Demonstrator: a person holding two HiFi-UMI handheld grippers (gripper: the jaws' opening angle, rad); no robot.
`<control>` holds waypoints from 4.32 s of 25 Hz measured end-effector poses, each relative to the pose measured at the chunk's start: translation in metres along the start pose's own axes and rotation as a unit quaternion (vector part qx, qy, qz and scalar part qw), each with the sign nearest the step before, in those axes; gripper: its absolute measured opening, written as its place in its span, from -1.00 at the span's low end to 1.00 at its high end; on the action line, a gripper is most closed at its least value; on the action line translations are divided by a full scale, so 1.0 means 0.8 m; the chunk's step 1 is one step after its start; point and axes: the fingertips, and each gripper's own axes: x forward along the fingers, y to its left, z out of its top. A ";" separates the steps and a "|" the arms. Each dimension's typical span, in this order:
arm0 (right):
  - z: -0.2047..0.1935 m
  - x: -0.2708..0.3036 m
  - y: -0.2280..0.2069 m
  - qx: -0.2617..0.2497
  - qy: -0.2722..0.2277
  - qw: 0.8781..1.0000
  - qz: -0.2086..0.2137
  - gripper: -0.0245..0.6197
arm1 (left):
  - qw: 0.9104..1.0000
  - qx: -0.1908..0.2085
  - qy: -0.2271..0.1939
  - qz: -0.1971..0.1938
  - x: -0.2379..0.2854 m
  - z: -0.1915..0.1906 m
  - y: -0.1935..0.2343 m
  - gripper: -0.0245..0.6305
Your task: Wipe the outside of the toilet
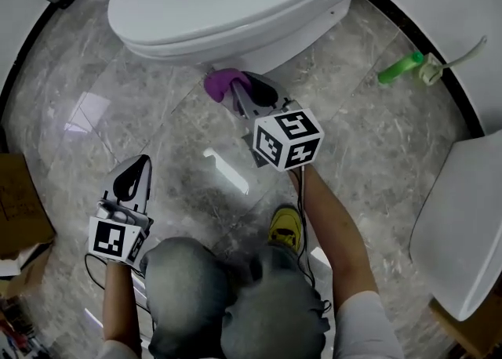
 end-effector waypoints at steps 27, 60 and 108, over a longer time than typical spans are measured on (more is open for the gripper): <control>0.024 0.045 -0.196 0.089 -0.068 0.988 -0.104 -0.74 | 0.999 0.017 0.035 0.009 0.069 -0.022 0.029 -0.89; 0.015 -0.131 -0.076 -0.020 0.032 0.989 -0.142 -0.75 | 0.997 -0.038 -0.064 -0.014 0.091 0.087 -0.002 -0.89; 0.502 -0.165 0.135 -0.078 0.061 0.989 -0.113 -0.75 | 0.993 -0.099 -0.052 0.035 -0.082 0.530 0.116 -0.89</control>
